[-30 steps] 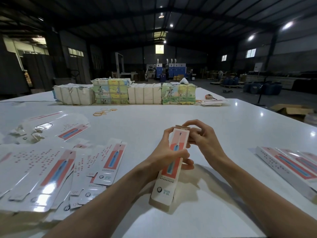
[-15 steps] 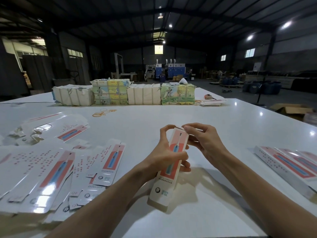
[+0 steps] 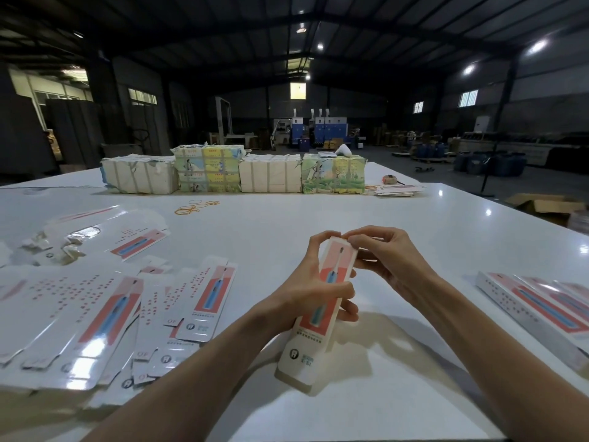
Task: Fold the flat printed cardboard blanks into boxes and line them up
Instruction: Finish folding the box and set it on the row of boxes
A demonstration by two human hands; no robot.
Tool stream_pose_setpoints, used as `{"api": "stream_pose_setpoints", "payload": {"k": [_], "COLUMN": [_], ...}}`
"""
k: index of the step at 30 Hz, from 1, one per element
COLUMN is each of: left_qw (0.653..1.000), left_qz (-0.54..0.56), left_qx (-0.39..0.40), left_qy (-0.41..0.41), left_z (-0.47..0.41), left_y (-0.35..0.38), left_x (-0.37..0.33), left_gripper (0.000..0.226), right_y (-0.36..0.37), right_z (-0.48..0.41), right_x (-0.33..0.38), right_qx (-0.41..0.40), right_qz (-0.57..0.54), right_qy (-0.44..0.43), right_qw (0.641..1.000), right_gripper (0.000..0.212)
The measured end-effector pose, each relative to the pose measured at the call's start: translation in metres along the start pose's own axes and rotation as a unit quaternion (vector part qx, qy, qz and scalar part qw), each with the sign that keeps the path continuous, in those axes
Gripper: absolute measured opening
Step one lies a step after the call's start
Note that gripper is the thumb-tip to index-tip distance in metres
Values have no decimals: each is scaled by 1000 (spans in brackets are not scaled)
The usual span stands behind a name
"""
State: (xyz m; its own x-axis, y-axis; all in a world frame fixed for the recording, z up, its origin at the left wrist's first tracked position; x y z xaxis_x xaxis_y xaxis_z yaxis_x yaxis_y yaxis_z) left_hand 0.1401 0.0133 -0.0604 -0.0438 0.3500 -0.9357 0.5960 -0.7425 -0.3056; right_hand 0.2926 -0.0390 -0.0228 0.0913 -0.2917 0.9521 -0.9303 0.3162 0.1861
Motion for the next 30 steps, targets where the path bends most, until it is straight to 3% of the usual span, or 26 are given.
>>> {"api": "stream_pose_setpoints", "payload": {"k": [6,15,20,23,26,30], "left_qw": [999,994,994,990,976,942], "left_qz": [40,87,80,97,162,255], "left_qx": [-27,-50,-75,-101,-144,-217], "left_qy": [-16,-30,-22,-22,-16,-3], "left_z": [1,-5,-8,-7,-8,-9], "left_y": [-7,-9,-11,-13,-20,-31], "left_x": [2,10,14,18,20,22], "left_gripper": [88,81,80,79,74,58], "right_y": [11,15,14,18,25,38], "right_z": [3,5,5,4,6,18], "right_x": [-8,-8,-13,-20,-22,-28], "right_qx": [54,-4,-12,-16,-9,29], "right_qz": [4,133,121,170,255,325], "right_qy": [-17,-131,-136,-138,-175,-192], "right_qw": [998,982,983,976,951,926], "right_gripper": [18,14,15,24,39,37]}}
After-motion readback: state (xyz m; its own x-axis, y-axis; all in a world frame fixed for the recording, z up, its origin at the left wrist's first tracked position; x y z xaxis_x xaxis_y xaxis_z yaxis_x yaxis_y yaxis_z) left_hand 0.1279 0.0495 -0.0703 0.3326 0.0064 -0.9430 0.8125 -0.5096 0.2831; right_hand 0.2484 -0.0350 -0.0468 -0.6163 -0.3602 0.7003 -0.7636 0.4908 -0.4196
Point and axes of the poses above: each hand's wrist, its own z-axis away from the middle knuckle, its own y-axis out of the palm, x = y × z, the point moved 5 cm from there along -z, towards the middle knuckle, and after that the axes turned 8 degrees about -z, right-handed, at the moved point
